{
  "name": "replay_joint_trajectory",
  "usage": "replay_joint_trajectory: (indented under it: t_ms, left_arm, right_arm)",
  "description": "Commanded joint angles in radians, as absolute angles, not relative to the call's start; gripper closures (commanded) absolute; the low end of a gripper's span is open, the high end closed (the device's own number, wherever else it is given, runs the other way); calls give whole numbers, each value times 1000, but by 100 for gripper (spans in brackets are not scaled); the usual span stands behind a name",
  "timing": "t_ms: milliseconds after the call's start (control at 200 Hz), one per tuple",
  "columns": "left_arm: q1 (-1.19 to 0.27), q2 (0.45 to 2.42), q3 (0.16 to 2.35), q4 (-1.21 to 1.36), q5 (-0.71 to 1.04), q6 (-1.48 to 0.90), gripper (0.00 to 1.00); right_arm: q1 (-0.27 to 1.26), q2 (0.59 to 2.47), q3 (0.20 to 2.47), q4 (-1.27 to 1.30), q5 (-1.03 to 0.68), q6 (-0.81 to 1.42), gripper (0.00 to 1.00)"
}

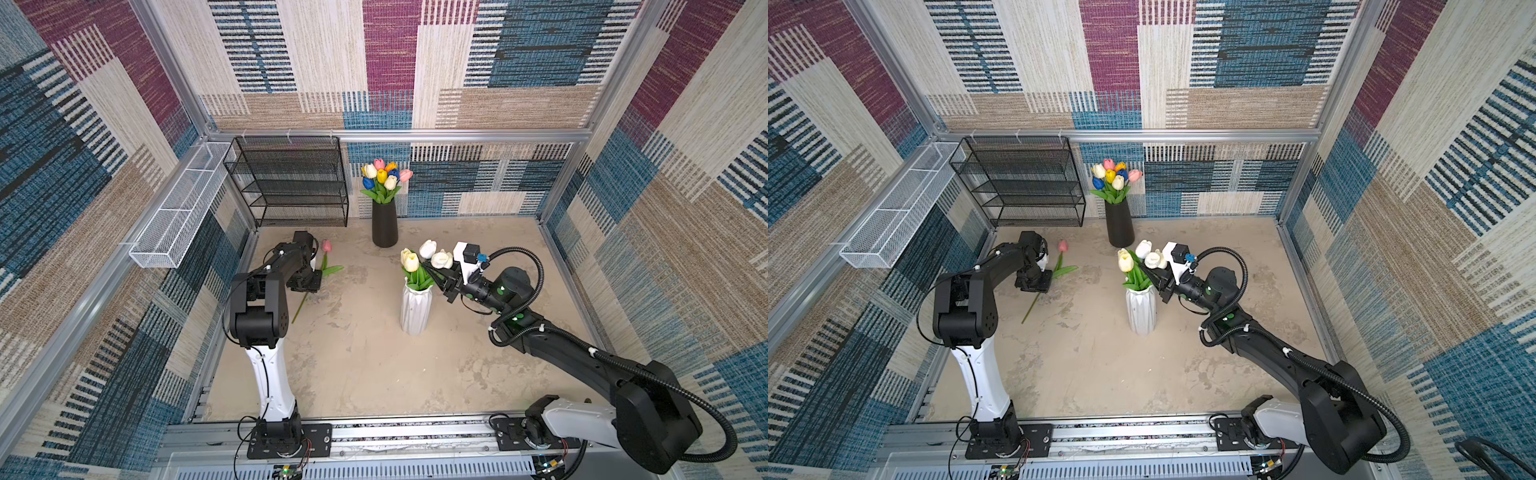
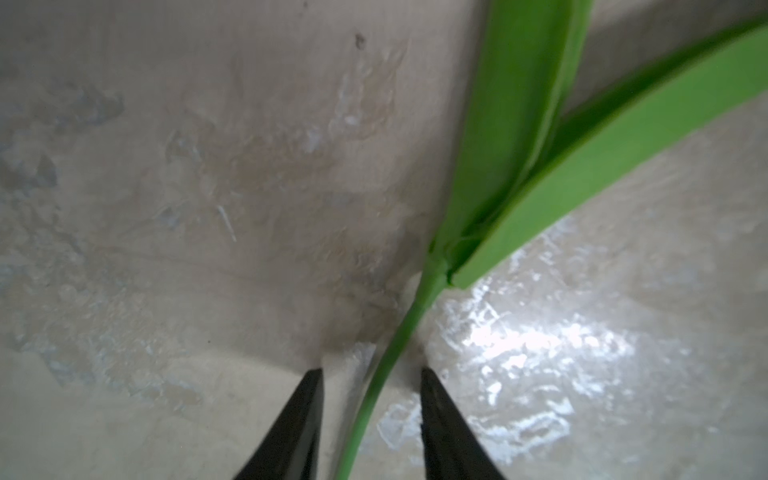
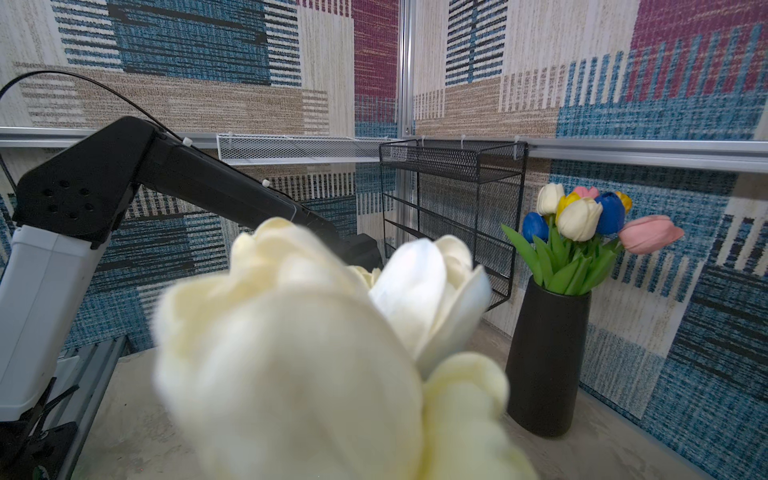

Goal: Arrange the flowers into the vase
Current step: 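Close the left gripper on the pink tulip stem, then lift the pink tulip with the left gripper and carry it toward the vase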

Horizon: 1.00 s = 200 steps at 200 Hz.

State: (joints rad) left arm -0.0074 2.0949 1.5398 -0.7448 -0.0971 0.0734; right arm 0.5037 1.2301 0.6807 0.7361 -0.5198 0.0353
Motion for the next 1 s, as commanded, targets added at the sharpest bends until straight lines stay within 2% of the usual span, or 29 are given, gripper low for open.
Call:
replay_joint_trajectory:
  t_ms: [0, 35, 185, 456, 766, 886, 997]
  left_arm:
    - [-5, 2116, 1534, -772, -86, 107, 82]
    - [-5, 2113, 1530, -772, -75, 106, 88]
    - [-9, 2037, 1473, -755, -34, 66, 99]
    - [-68, 1539, 1070, -355, 172, -88, 100]
    - [-209, 993, 747, 113, 463, -136, 100]
    - [-260, 840, 631, 387, 674, -135, 100]
    - [-309, 767, 572, 557, 735, -153, 100]
  right_arm:
    - [503, 1223, 678, 764, -502, 28, 78]
    - [503, 1226, 678, 762, -501, 27, 78]
    - [502, 1234, 683, 764, -490, 37, 78]
    - [502, 1259, 720, 742, -481, 65, 80]
    - [502, 1276, 753, 732, -480, 92, 80]
    - [502, 1284, 760, 733, -478, 99, 80]
    - [502, 1291, 767, 729, -478, 109, 81]
